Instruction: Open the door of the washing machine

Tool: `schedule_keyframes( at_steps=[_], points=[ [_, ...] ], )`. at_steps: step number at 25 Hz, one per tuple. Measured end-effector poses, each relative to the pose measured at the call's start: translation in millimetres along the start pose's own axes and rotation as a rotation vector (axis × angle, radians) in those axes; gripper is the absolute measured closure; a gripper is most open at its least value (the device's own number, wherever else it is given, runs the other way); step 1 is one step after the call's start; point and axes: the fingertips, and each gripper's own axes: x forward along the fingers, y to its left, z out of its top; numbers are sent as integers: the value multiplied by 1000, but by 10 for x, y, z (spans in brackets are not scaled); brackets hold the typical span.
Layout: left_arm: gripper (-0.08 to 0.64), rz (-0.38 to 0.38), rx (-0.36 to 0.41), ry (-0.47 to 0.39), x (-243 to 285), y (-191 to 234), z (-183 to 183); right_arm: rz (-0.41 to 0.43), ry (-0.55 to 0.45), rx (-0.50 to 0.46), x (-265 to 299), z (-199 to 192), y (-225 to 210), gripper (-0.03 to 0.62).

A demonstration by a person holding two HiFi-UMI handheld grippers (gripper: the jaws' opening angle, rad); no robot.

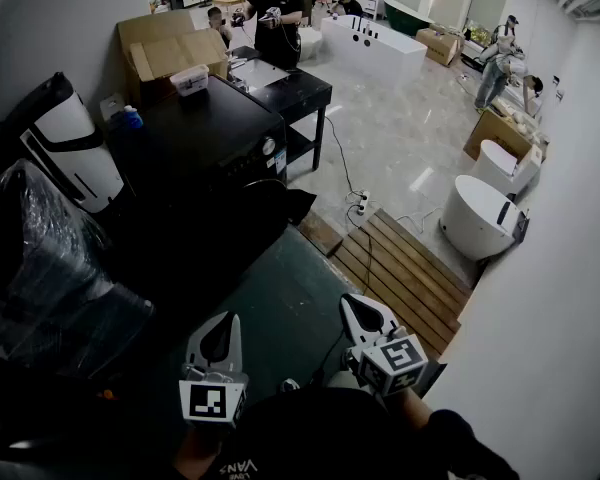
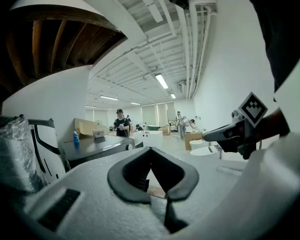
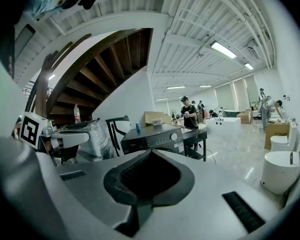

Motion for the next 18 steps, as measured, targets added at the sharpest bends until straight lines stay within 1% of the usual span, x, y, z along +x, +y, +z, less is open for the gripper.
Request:
schedule_keyframes(
  at_steps=[2,5,11,14,15,18],
  points=[
    [543,-5,-4,21,-1,-1,-19,-6,1,-1,13,-17,-4,588],
    [543,2,2,11,1,51,-62,-3,-2,-3,43,-3,29,588],
    [543,12,-7,30,28,89,-87,15,-27,-28,100,30,65,586],
    [541,-20,32,38,96,61,-163,2,-27,-48,124,1,12,584],
    [540,-32,43,44,135,52,-183,3,-27,-51,143,-5,-7,573],
    [540,-53,38,57,271,31,-220,-2,-25,-44,228,-12,-90,545]
  ],
)
